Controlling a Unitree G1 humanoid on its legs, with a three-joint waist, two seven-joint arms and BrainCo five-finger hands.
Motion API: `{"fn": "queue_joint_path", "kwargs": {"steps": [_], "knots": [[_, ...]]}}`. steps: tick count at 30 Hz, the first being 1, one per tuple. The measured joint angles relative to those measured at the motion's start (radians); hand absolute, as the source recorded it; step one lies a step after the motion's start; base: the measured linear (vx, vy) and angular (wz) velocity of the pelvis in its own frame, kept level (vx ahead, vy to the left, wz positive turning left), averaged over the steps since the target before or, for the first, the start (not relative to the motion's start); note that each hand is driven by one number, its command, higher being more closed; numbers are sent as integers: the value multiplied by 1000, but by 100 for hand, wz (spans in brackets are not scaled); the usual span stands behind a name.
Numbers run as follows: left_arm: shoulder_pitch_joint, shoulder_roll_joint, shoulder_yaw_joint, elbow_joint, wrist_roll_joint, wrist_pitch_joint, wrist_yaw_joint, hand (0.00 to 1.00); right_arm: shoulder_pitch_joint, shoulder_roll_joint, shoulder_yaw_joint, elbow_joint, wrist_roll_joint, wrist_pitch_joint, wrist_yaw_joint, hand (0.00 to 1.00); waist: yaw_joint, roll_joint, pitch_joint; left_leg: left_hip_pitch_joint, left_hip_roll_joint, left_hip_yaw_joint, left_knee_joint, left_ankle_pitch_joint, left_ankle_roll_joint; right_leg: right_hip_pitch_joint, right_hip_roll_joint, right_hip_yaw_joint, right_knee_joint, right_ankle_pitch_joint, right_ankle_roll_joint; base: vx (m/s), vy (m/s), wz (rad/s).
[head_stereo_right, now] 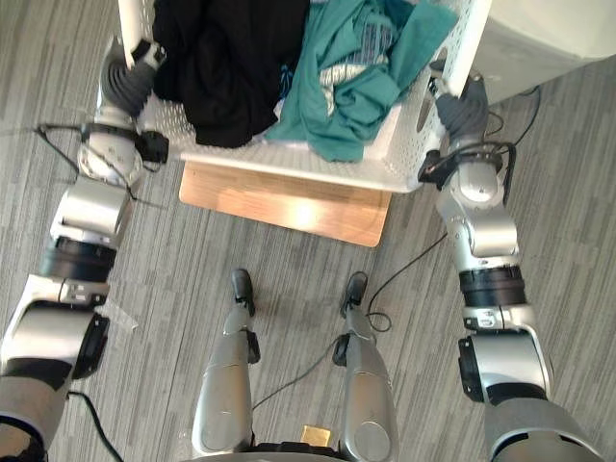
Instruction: Pick up the laundry basket with both hands and put the clothes into the washing machine.
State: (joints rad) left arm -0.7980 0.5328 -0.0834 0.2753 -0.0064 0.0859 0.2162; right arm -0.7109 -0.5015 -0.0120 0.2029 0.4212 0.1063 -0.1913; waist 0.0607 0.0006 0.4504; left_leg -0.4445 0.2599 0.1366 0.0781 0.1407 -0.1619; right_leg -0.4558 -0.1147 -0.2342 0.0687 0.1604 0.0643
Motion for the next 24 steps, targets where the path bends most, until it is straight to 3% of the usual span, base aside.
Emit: {"fn": "queue_joint_path", "kwargs": {"steps": [2, 6, 11, 15, 20, 21, 24], "knots": [[104, -37, 26, -53, -26, -5, -11, 100, 65, 25, -2, -15, -1, -1, 17, 100, -2, 0, 0, 27, 0, -5, 43, -30, 4, 37, -3, 5, 20, -16, 5, 0, 0, 0], [455, -202, 82, -201, -50, -13, -31, 100, 310, 126, -28, -74, -29, -13, 66, 100, -17, 1, -27, 124, -4, -12, 136, -127, 11, 140, -27, 9, 106, -100, 28, 29, 33, 5], [760, -333, 80, -244, -64, -6, -103, 100, 558, 210, -49, -72, -65, -8, 142, 100, -18, 9, -119, 226, -9, -21, 96, -132, 2, 229, -33, -9, 119, -141, 33, 86, -6, 12], [841, -353, 64, -244, -62, -1, -149, 100, 675, 251, -85, -72, -79, -8, 178, 100, -22, 21, -218, 251, -18, -36, 34, -105, -4, 247, -36, -33, 102, -146, 35, 96, -9, 18], [840, -352, 57, -248, -47, -2, -152, 100, 724, 289, -118, -116, -80, -12, 192, 100, -45, 25, -229, 265, -32, -124, 56, -108, -18, 228, -67, -32, 197, -204, 22, -16, -14, 7], [851, -355, 59, -251, -41, -3, -154, 100, 739, 301, -119, -125, -84, -11, 195, 100, -39, 21, -230, 253, -35, -199, 186, -206, -45, 223, -74, -7, 224, -217, 12, 7, -10, -45], [869, -377, 39, -253, -27, -5, -178, 100, 823, 320, -148, -198, -111, -11, 196, 100, -54, 55, -254, 266, -42, -271, 326, -363, -48, 216, -46, 57, 249, -205, 36, -14, 122, -75]]}}
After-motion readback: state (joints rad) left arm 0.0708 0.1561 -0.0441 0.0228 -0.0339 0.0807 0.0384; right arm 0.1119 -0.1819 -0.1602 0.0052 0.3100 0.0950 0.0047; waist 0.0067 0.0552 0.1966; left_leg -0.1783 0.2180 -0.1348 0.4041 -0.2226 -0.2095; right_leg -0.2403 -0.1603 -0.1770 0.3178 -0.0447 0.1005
